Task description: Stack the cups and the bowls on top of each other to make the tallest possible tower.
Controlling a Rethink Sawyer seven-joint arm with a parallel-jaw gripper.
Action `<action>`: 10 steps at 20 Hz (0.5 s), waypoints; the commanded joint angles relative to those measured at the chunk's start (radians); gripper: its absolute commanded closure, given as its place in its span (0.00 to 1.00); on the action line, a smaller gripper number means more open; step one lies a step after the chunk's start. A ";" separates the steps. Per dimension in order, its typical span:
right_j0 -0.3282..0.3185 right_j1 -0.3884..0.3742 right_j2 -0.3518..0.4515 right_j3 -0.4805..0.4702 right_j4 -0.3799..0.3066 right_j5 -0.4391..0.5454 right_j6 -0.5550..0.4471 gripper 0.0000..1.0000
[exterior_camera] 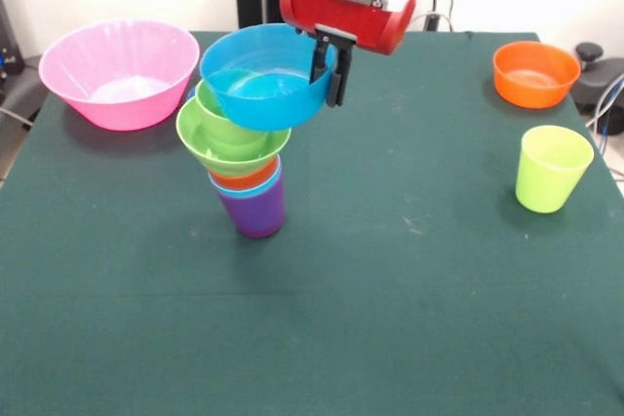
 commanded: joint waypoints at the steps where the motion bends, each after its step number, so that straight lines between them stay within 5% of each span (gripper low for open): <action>1: 0.033 0.029 0.064 0.042 -0.022 0.148 -0.043 1.00; 10: 0.045 0.020 0.058 0.036 -0.020 0.175 -0.031 1.00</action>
